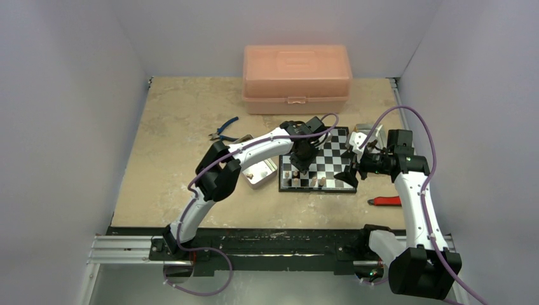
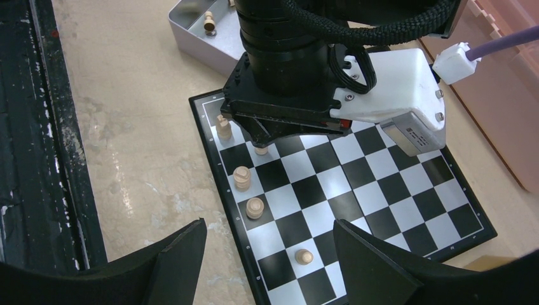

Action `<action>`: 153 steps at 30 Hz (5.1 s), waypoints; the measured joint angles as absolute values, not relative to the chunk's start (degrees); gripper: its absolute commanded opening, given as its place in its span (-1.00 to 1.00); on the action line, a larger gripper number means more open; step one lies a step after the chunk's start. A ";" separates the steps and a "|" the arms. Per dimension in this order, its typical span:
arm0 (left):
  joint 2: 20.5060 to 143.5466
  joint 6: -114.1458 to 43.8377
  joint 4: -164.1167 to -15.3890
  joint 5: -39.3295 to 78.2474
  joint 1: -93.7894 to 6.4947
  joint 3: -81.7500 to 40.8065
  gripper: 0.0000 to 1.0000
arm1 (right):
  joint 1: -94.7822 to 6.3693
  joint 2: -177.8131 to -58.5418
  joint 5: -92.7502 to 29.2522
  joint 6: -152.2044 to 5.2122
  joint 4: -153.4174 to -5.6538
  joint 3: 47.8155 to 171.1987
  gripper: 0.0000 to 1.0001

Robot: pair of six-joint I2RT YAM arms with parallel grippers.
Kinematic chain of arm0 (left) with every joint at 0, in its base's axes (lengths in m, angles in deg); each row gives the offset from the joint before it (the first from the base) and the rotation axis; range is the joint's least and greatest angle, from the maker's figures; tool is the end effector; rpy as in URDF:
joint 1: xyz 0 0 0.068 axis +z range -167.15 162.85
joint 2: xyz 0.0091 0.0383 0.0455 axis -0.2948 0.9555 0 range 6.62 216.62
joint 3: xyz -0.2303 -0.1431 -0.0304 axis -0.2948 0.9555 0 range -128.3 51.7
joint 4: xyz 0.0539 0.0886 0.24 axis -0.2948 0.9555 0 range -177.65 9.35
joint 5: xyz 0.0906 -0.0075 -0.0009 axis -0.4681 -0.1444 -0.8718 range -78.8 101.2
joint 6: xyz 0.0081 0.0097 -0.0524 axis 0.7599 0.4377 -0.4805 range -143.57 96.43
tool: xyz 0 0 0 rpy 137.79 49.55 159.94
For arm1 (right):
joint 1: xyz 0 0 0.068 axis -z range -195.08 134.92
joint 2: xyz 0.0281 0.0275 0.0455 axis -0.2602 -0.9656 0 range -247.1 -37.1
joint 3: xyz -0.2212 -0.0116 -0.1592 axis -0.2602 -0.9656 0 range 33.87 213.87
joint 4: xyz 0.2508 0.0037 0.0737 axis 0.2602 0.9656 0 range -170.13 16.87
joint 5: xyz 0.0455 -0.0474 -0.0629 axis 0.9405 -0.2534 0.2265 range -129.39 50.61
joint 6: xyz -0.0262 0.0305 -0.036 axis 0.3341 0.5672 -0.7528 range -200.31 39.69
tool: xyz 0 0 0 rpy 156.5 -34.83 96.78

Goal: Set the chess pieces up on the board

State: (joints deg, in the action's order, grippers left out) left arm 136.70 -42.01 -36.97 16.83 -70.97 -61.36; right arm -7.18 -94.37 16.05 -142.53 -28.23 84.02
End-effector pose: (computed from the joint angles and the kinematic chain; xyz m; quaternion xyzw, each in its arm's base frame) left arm 0.2825 -0.3923 0.1999 0.3069 0.9307 -0.1528 0.1276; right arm 0.1787 0.0049 0.2840 -0.4999 0.7023 0.2312 0.4509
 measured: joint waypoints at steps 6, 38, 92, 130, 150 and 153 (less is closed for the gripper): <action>136.85 -41.99 -36.73 16.69 -71.01 -61.69 -0.87 | -7.18 -94.37 16.05 -142.53 -28.23 84.02 0.54; 138.41 -41.53 -35.25 16.28 -71.28 -64.35 -0.75 | -7.18 -94.37 16.05 -142.53 -28.23 84.02 0.54; 138.87 -40.92 -34.26 15.73 -71.34 -64.83 -0.65 | -7.18 -94.37 16.03 -142.50 -28.25 84.02 0.55; 138.91 -40.92 -34.02 16.02 -71.34 -65.36 -0.38 | -7.18 -94.37 16.01 -142.53 -28.25 84.02 0.55; 104.97 -39.21 -49.67 10.64 -65.77 -38.12 -0.01 | -7.18 -94.31 16.01 -142.50 -28.28 84.00 0.55; 100.14 -39.19 -51.64 10.77 -61.24 -31.44 -0.01 | -7.18 -94.31 16.03 -142.50 -28.28 84.00 0.55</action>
